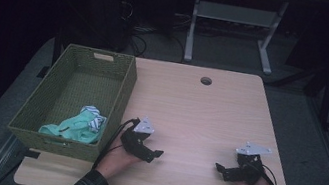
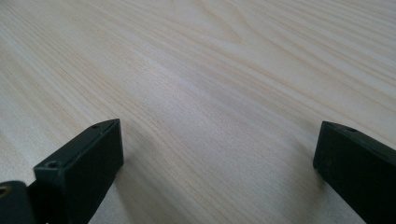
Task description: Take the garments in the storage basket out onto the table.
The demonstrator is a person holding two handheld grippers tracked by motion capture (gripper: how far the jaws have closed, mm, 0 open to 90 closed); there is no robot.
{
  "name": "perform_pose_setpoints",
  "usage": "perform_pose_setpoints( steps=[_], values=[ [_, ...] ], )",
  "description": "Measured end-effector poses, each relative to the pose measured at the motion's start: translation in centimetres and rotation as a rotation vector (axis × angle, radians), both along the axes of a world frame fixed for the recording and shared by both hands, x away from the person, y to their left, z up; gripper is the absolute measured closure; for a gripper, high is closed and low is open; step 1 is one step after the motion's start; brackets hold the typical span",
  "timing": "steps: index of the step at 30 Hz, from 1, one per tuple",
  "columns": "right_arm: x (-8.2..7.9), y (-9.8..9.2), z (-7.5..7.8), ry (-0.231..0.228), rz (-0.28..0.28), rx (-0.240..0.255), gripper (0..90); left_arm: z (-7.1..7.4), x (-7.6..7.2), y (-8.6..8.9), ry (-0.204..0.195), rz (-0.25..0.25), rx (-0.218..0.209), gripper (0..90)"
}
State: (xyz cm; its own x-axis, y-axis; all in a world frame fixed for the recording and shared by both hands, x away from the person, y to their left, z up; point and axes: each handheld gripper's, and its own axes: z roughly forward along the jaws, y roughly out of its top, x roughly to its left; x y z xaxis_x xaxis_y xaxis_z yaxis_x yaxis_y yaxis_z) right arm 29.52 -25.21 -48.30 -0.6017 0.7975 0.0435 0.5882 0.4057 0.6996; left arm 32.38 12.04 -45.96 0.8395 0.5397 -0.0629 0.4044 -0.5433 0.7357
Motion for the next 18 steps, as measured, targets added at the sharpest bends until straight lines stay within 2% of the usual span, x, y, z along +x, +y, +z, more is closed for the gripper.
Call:
perform_pose_setpoints(
  steps=[7, 18],
  values=[
    [0.1, 0.0, 0.0, -0.006, 0.007, 0.0, 1.4, 0.2, 0.2, 0.0, 0.006, 0.0, -0.006, 13.5],
    [0.1, 0.0, 0.0, -0.007, 0.007, 0.0, 1.4, 1.4, 0.2, 0.0, -0.008, 0.003, -0.004, 13.7]
  ],
)
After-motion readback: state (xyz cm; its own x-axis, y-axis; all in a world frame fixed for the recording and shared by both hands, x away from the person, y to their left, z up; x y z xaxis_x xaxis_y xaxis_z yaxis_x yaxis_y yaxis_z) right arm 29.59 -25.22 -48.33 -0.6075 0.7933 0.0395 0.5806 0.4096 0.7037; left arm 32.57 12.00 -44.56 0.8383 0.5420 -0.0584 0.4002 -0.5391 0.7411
